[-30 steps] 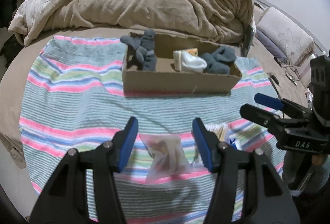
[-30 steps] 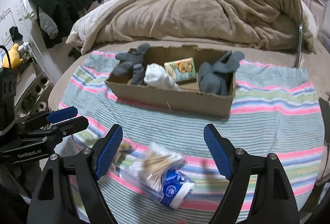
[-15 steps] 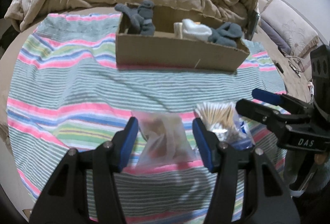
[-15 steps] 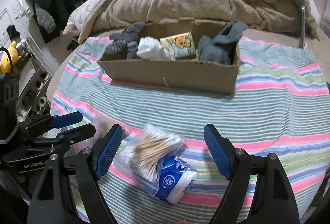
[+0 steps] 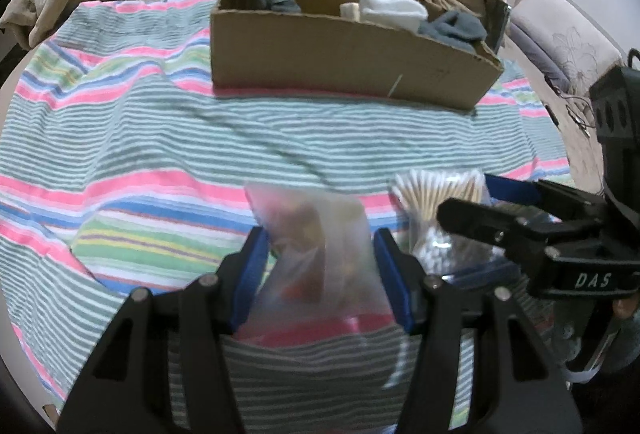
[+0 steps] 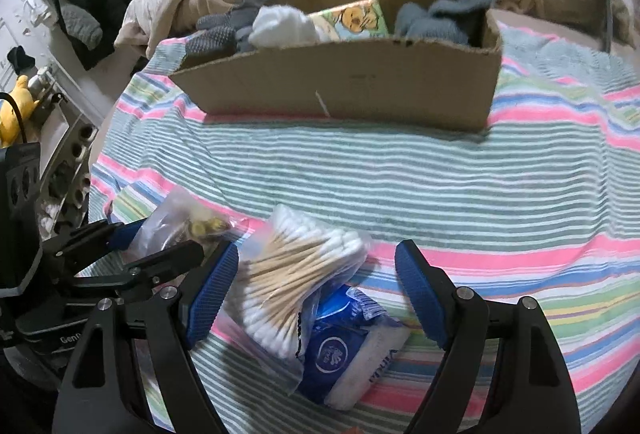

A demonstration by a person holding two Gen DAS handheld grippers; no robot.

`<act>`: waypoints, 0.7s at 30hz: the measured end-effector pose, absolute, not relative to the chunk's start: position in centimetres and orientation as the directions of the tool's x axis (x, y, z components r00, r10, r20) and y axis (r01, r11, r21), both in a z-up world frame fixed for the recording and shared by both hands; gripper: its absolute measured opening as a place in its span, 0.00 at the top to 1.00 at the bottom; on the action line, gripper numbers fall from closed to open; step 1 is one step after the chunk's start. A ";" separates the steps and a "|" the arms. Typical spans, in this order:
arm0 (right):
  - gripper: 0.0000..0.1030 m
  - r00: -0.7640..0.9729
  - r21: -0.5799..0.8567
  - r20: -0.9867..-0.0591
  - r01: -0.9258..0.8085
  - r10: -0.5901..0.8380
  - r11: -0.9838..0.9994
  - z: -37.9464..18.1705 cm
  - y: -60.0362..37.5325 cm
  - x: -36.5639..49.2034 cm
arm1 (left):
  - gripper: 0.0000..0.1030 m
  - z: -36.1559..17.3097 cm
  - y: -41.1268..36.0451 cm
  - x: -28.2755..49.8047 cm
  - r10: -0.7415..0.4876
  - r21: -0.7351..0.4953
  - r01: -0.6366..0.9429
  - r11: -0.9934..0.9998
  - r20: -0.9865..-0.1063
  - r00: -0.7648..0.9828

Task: Organize objects
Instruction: 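Grasp the clear snack bag with the left gripper while the right grasps the cotton swab bag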

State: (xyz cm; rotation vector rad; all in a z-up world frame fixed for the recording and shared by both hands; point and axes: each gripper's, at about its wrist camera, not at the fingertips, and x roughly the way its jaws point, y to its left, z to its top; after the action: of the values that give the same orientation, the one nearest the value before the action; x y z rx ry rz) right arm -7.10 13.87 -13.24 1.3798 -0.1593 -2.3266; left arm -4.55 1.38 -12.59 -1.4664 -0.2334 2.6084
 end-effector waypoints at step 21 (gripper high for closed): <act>0.61 -0.408 0.320 -0.787 0.372 -0.463 -0.871 -11.4 12.8 -6.5 | 0.52 -11.1 0.8 -4.2 0.214 -0.222 -0.055 -0.974 -0.800 -0.561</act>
State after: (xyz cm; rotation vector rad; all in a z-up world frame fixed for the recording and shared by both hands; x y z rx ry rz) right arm -6.45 12.84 -11.43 1.3170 -0.1288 -2.2820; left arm -4.17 0.80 -11.13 -1.3859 -0.2574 2.6351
